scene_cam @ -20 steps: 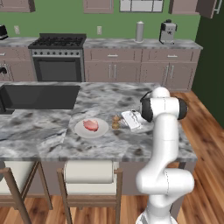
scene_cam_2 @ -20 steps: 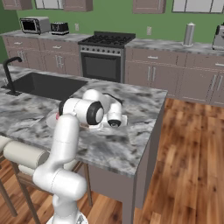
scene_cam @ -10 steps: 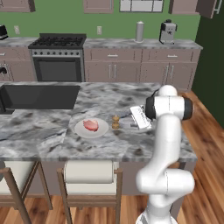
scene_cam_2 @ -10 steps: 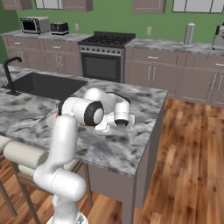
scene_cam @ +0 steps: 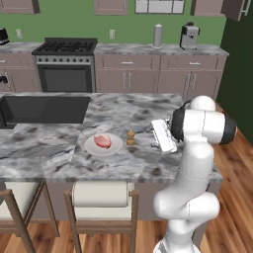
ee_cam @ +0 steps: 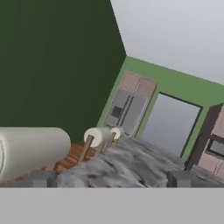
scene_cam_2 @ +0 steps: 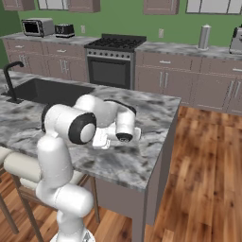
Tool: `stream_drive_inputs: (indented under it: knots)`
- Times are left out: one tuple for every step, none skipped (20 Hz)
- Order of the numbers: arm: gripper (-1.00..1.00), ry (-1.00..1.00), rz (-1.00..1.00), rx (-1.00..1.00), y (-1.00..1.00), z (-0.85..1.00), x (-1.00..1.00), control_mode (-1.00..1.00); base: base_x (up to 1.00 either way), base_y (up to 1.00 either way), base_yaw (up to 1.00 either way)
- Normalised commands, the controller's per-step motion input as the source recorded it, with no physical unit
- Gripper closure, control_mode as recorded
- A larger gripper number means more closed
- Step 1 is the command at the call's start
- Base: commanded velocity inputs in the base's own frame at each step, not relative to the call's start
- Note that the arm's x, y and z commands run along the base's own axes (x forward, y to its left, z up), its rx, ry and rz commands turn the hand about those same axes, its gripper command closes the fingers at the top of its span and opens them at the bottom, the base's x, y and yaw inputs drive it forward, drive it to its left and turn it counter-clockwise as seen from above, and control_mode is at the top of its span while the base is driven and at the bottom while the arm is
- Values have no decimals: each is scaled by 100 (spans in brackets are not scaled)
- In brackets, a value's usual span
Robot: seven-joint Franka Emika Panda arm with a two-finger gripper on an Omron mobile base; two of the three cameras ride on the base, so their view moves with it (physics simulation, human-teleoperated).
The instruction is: Retrieve the shaker from the cabinet and place it next the steak on a plate on the dining table.
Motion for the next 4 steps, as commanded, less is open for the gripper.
stream_drive_inputs:
  knots:
    - [-100, -21, -9, -3, 45, 94, -94, -100, 0, 0, 0]
    - [-100, -18, -10, -3, 21, 100, -69, -100, 0, 0, 0]
    - [-100, -15, -10, -5, 20, 100, -65, -100, 0, 0, 0]
    - [-100, -11, -12, -7, 24, 100, -58, -100, 0, 0, 0]
